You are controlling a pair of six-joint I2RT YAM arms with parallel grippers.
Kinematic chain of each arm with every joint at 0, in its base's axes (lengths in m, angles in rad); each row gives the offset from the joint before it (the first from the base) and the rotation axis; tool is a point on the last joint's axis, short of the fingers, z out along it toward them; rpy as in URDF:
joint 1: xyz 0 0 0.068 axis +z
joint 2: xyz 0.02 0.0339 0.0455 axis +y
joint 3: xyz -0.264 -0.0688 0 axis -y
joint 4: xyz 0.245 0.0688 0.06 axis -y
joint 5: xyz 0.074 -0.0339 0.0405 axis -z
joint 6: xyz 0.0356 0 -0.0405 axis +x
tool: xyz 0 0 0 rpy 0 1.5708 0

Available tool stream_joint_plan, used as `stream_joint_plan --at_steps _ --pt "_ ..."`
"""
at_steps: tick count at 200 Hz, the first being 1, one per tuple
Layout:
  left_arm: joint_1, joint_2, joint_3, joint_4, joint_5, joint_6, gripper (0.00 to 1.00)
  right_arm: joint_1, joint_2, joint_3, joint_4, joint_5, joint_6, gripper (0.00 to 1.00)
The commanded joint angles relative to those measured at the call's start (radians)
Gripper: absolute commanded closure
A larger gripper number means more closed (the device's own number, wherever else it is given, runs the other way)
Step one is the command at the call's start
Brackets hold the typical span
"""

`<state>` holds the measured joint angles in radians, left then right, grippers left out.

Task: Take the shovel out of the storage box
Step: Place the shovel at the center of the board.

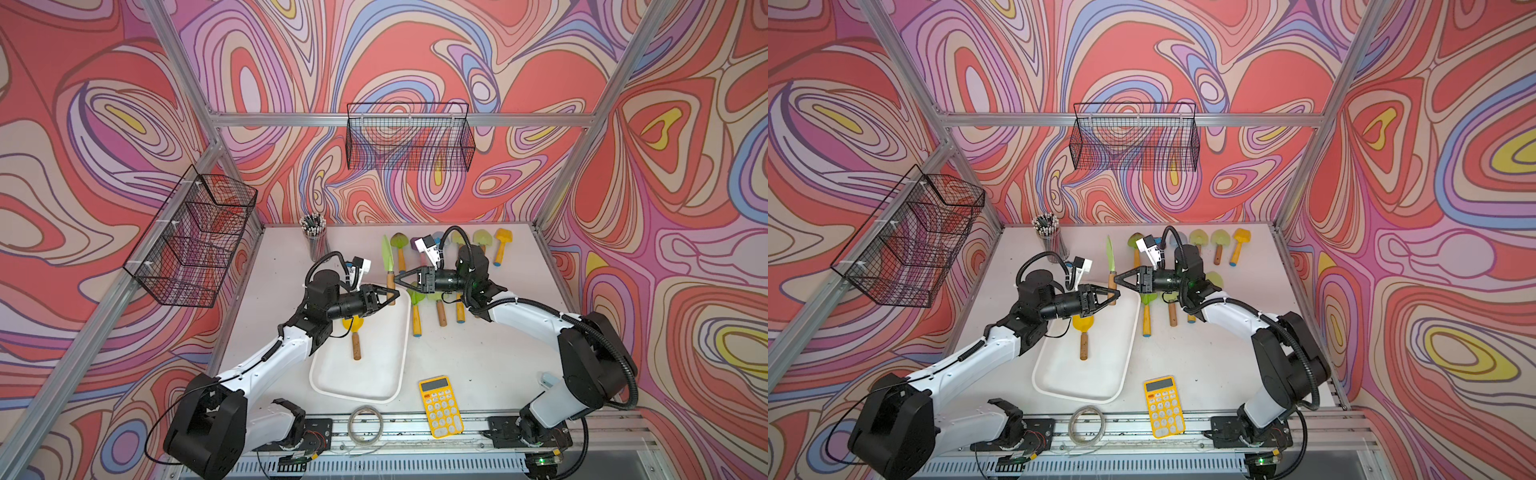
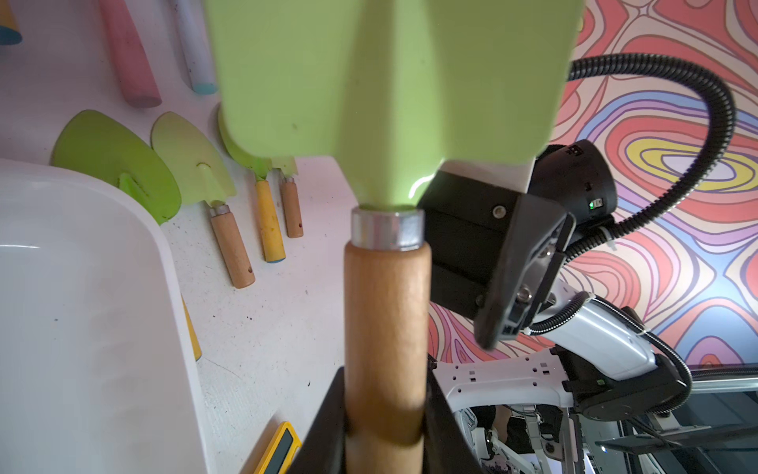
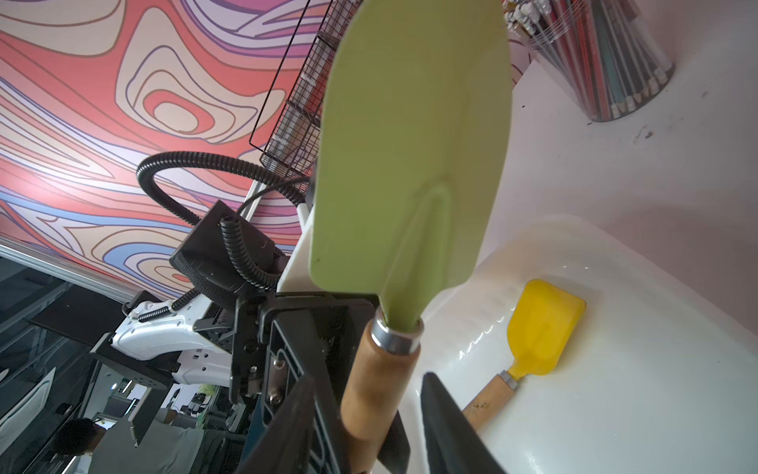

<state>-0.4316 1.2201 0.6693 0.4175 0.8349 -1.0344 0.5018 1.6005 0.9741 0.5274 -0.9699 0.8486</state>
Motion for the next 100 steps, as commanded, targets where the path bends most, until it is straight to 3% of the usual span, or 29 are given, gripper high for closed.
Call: stream_joint_plan --at_steps 1,42,100 --pt "0.005 0.004 -0.008 0.106 0.038 -0.029 1.00 0.008 0.018 0.021 0.059 -0.020 0.025 0.56" --pt "0.000 0.019 -0.023 0.173 0.067 -0.068 1.00 0.008 0.039 0.041 0.104 -0.033 0.056 0.56" --pt "-0.014 0.024 -0.019 0.171 0.089 -0.062 1.00 0.008 0.112 0.038 0.328 -0.078 0.205 0.61"
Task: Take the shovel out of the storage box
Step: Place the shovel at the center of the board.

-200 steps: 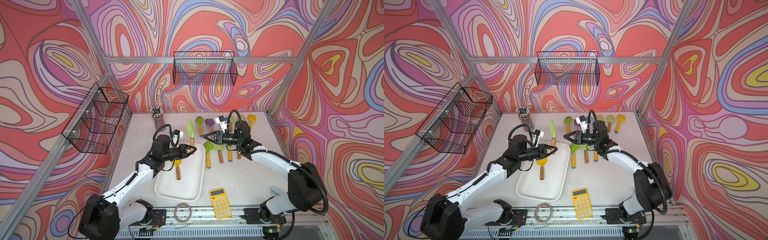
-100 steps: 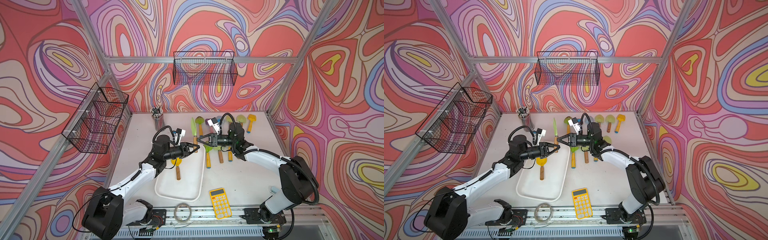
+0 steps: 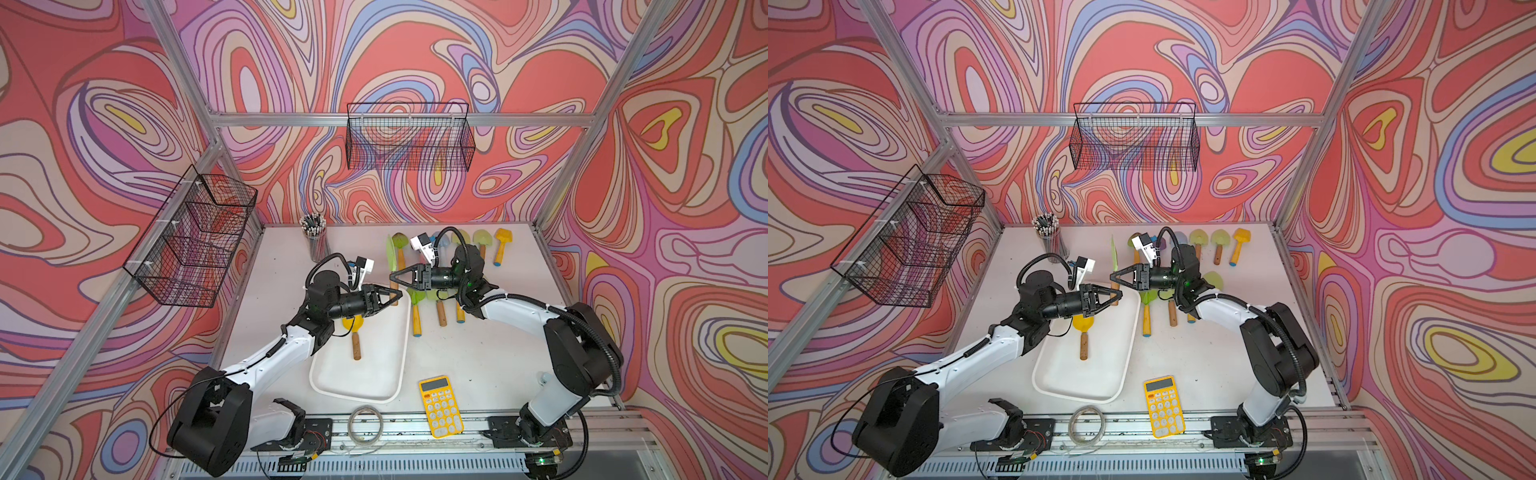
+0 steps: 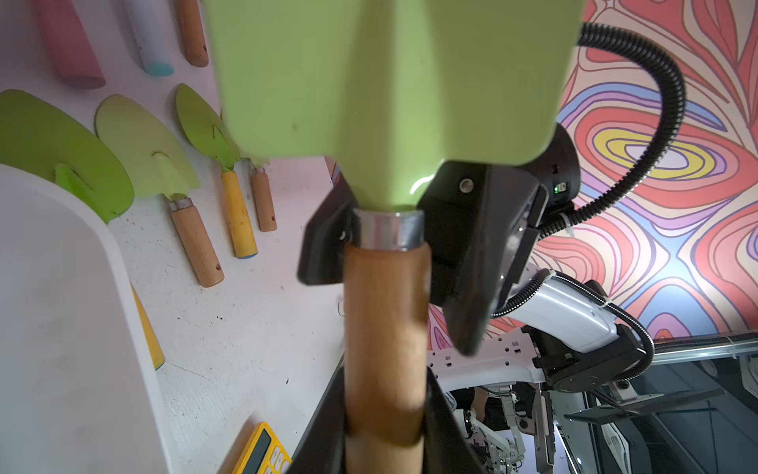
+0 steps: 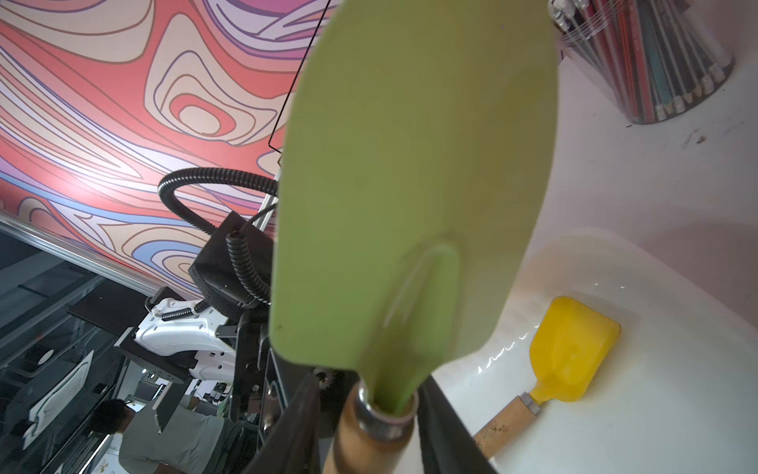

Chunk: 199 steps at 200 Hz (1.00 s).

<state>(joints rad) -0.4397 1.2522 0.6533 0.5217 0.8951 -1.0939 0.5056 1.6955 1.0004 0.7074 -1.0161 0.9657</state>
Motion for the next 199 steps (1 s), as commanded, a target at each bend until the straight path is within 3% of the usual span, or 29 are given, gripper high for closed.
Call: stream_joint_plan --at_steps 1,21,103,135,147,174,199 --pt "-0.005 -0.007 -0.003 0.066 0.028 -0.003 1.00 0.004 0.018 0.011 0.149 -0.032 0.089 0.61" --pt "-0.006 -0.014 -0.006 0.054 0.026 0.005 1.00 0.004 0.020 0.008 0.171 -0.035 0.096 0.69" --pt "-0.005 -0.040 -0.022 0.021 0.026 0.023 1.00 -0.020 0.018 0.001 0.177 -0.038 0.106 0.69" --pt "-0.005 -0.045 -0.024 -0.002 0.028 0.038 1.00 -0.027 0.025 -0.006 0.218 -0.038 0.137 0.78" --pt "-0.005 -0.048 -0.024 -0.025 0.021 0.050 0.91 -0.028 0.025 -0.006 0.218 -0.032 0.140 0.83" --pt "-0.005 -0.061 -0.009 -0.120 -0.001 0.110 0.54 -0.029 0.023 -0.002 0.193 -0.028 0.129 0.87" --pt "-0.004 -0.070 0.024 -0.248 -0.036 0.185 0.10 -0.029 0.016 -0.003 0.152 -0.024 0.104 0.88"
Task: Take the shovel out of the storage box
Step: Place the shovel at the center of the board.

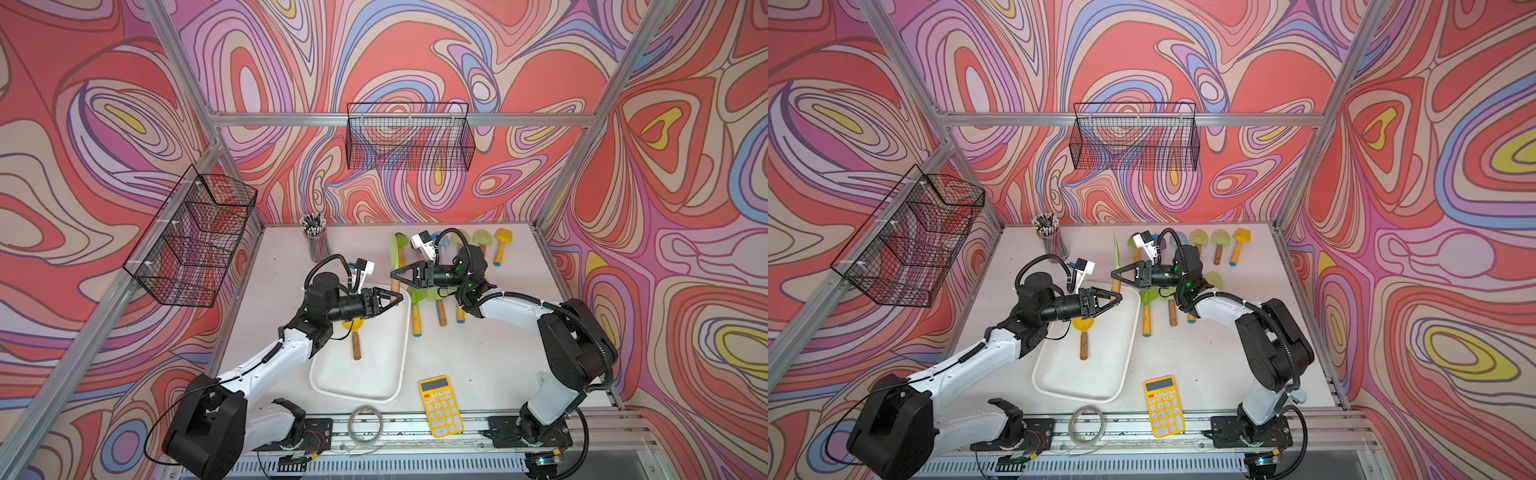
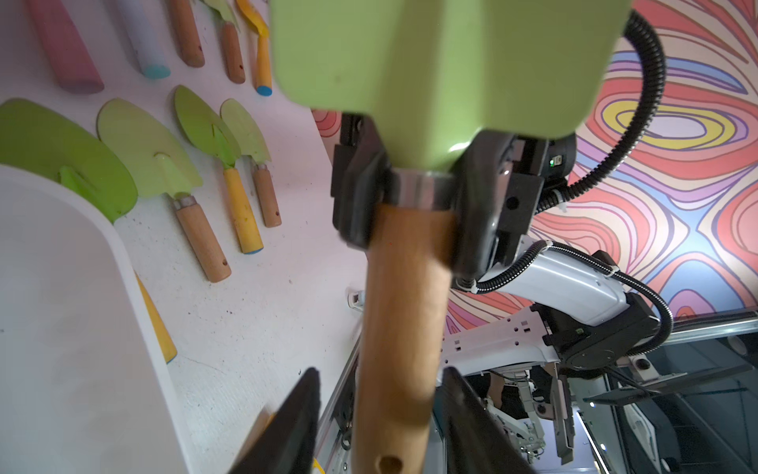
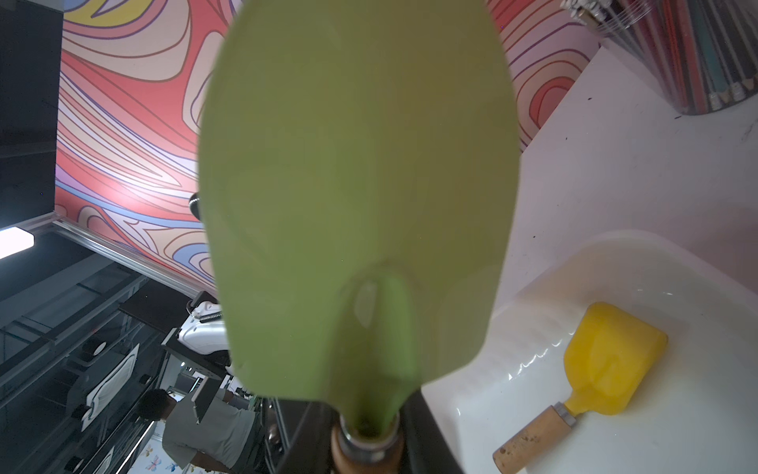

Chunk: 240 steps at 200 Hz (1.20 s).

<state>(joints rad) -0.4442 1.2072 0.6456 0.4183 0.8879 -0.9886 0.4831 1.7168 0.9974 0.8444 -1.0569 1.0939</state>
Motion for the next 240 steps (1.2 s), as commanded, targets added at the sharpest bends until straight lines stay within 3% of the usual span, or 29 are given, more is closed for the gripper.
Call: stream_joint_plan --at_steps 1,10,52,87,122,145,187,240 --pt "0.000 -0.025 0.033 -0.149 -0.030 0.083 0.08 -0.006 -0.006 0.000 0.012 0.017 -0.027 0.88" --pt "0.002 -0.031 0.042 -0.186 -0.044 0.106 0.00 -0.005 -0.012 0.002 -0.017 0.021 -0.044 0.88" --pt "0.010 -0.067 0.104 -0.464 -0.190 0.265 0.00 -0.037 -0.079 0.026 -0.330 0.056 -0.230 0.88" --pt "0.011 -0.108 0.152 -0.710 -0.398 0.393 0.01 -0.082 -0.136 0.112 -0.783 0.183 -0.480 0.89" --pt "0.012 -0.138 0.151 -0.776 -0.501 0.408 0.00 -0.146 -0.146 0.179 -1.062 0.331 -0.606 0.89" --pt "0.012 -0.150 0.158 -0.838 -0.592 0.422 0.00 -0.205 -0.144 0.184 -1.147 0.399 -0.629 0.89" --pt "0.012 -0.143 0.163 -0.969 -0.771 0.438 0.00 -0.257 -0.157 0.196 -1.289 0.637 -0.672 0.88" --pt "0.011 -0.137 0.139 -1.019 -0.830 0.423 0.03 -0.295 -0.134 0.198 -1.375 0.892 -0.661 0.88"
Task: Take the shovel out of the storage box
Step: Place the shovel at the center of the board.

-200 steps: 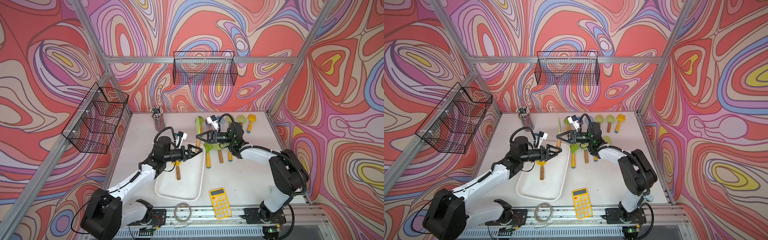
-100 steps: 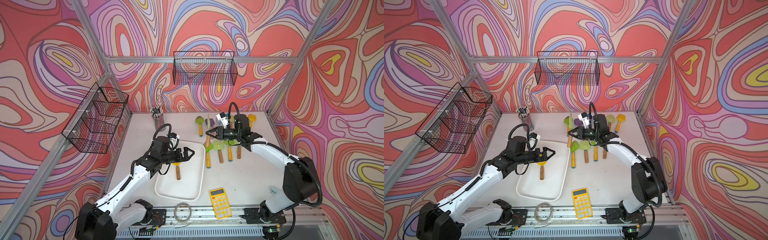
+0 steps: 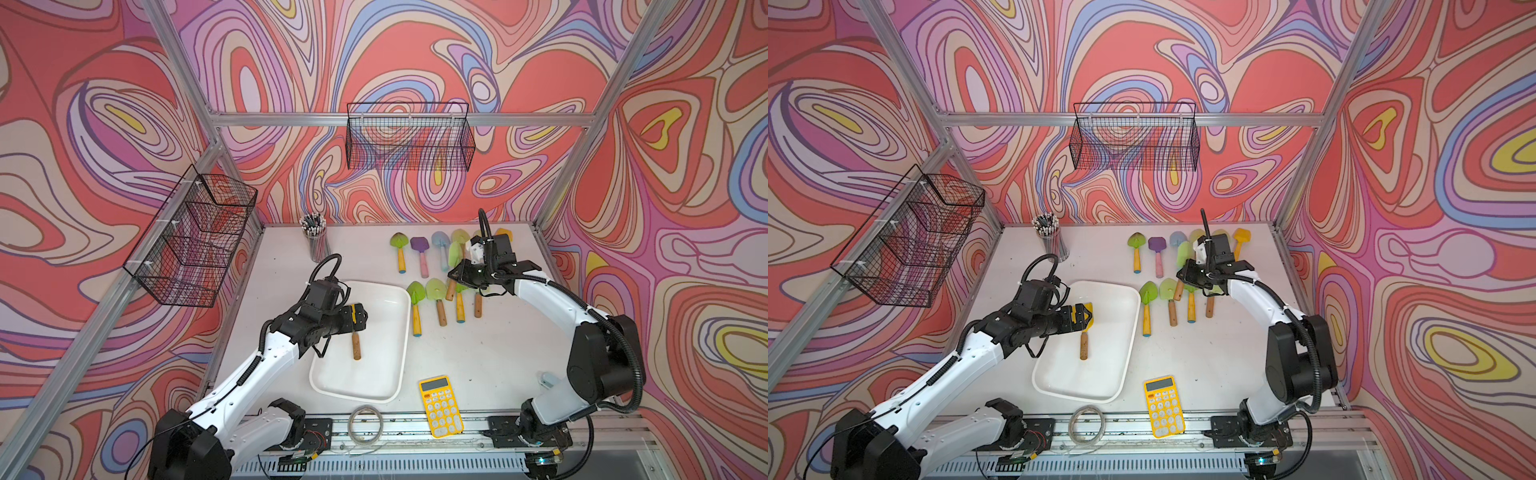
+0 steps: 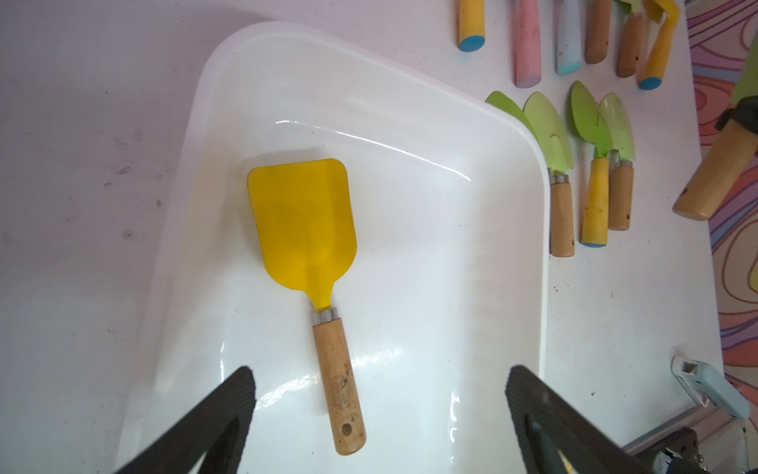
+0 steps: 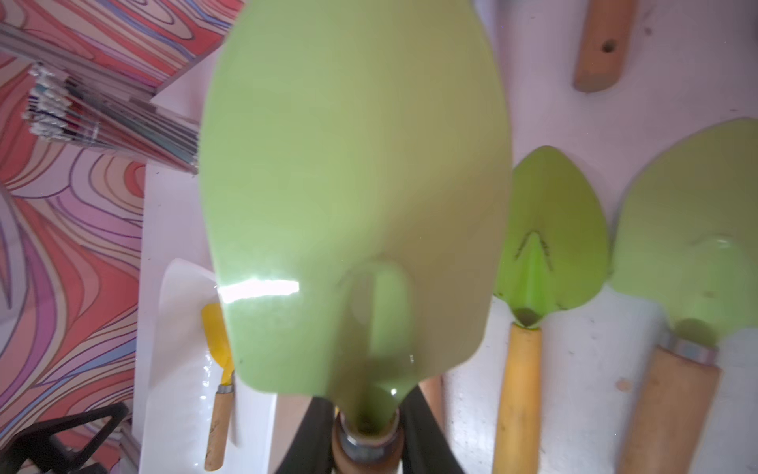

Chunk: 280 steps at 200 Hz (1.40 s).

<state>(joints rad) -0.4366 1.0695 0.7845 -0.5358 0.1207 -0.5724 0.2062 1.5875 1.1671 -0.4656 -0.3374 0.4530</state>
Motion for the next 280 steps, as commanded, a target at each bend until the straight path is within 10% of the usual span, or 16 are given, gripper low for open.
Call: stream_joint_plan --at_steps 1,140,280 --pt "0.004 0.001 0.000 -0.065 -0.063 0.006 0.03 -0.019 -0.003 0.029 -0.067 0.178 -0.021 0.88" --pt "-0.102 0.099 -0.073 -0.074 -0.092 -0.082 0.23 -0.166 0.154 0.099 -0.217 0.637 -0.070 0.88" --pt "-0.143 0.075 -0.115 -0.066 -0.093 -0.113 0.30 -0.186 0.381 0.173 -0.162 0.593 -0.064 0.88"
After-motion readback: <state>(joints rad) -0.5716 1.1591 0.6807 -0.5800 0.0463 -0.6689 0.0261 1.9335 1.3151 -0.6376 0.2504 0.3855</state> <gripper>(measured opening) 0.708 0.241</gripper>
